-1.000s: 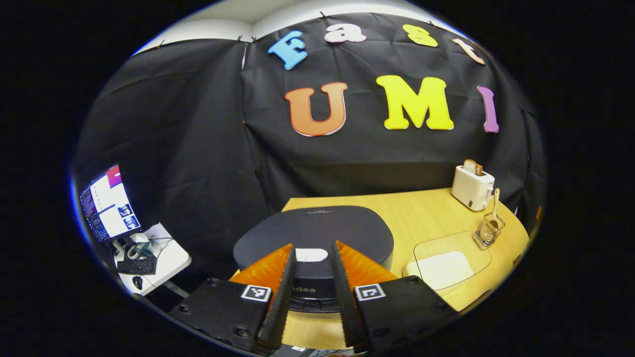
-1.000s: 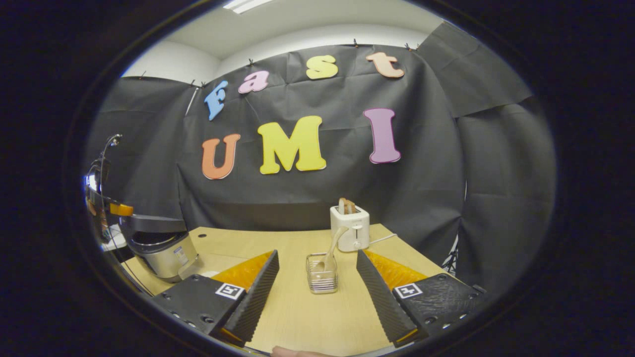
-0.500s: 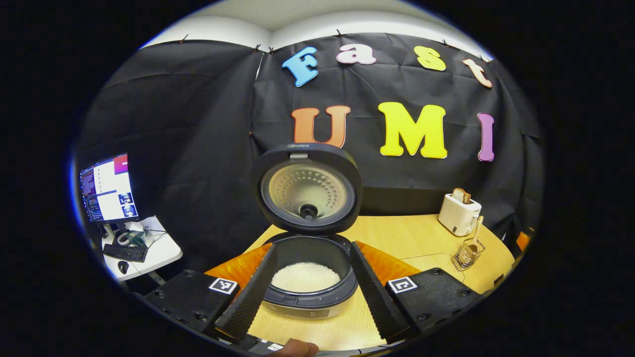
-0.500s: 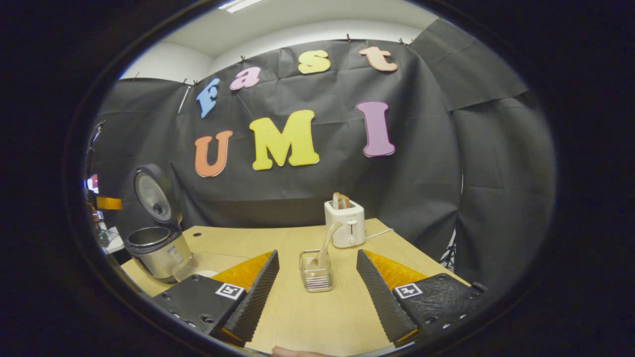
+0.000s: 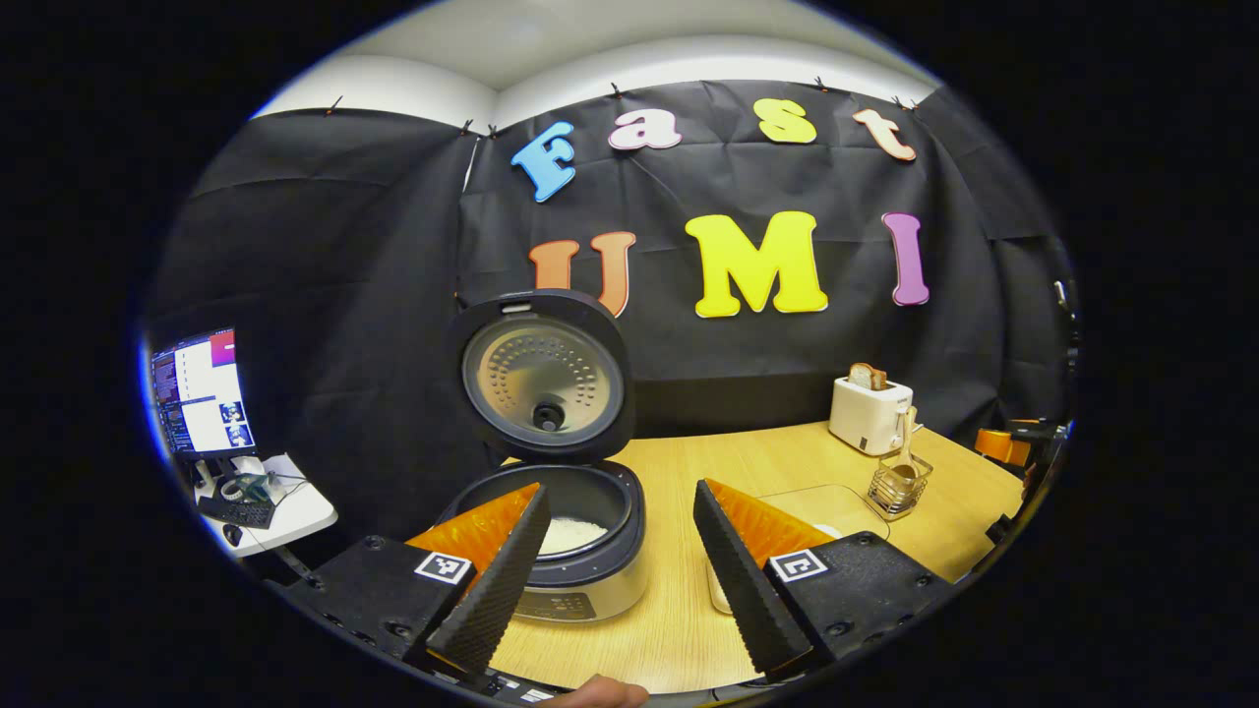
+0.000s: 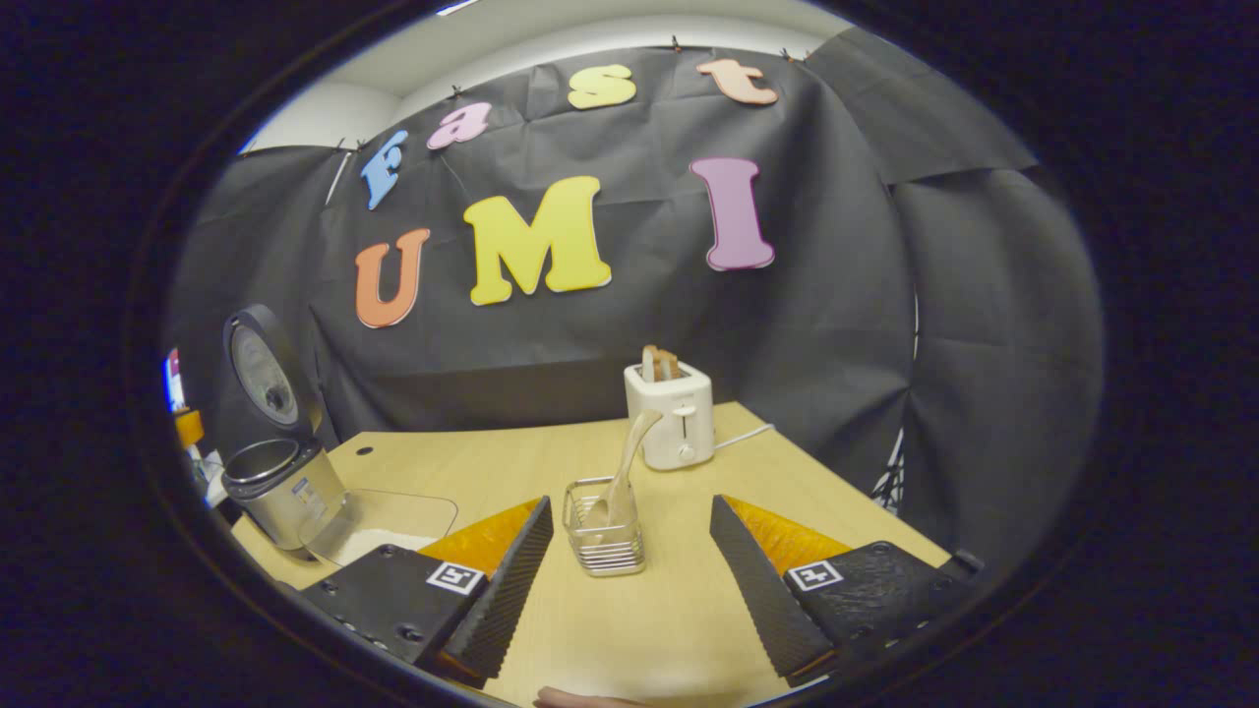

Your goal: Close the left gripper, press the button to open the rice cooker; take a wooden spoon from the chopstick holder with the right hand, scoop a spoonful of rice and pour it into the rice cooker, then put the wooden spoon back into the chopstick holder.

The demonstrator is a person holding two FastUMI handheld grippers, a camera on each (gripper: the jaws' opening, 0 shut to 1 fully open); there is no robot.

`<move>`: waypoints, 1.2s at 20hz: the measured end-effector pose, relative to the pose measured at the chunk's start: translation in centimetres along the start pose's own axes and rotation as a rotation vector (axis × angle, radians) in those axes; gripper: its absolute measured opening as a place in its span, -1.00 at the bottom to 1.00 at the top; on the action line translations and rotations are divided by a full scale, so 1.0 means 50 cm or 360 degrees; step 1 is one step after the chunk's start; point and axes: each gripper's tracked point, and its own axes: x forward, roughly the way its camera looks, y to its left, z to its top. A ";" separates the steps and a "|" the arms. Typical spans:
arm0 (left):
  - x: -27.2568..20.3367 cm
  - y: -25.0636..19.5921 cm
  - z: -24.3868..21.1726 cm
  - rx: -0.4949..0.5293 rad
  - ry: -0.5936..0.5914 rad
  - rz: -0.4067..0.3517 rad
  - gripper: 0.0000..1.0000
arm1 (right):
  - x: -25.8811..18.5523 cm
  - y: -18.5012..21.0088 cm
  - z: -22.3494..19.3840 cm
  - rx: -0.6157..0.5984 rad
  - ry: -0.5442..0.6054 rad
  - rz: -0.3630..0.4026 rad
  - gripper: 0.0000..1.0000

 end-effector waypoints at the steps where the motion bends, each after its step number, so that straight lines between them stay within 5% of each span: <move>1: 0.000 -0.009 -0.003 0.0005 -0.0006 -0.0003 0.88 | 0.020 0.013 0.001 0.0033 0.0034 0.0045 0.92; 9: 0.011 -0.070 -0.028 -0.0129 -0.0005 -0.0121 0.93 | 0.232 0.024 -0.001 -0.0011 0.0233 0.0007 0.92; 11: 0.016 -0.050 -0.035 -0.0098 0.0018 -0.0094 0.82 | 0.286 0.020 -0.001 -0.0004 0.0266 -0.0018 0.92; 19: 0.019 0.032 -0.051 -0.0134 0.0036 0.0037 0.94 | 0.451 -0.012 -0.031 0.0176 0.0466 -0.0116 0.91; 24: 0.023 0.032 -0.059 -0.0120 0.0050 0.0004 0.94 | 0.490 -0.007 -0.042 0.0234 0.0546 -0.0119 0.43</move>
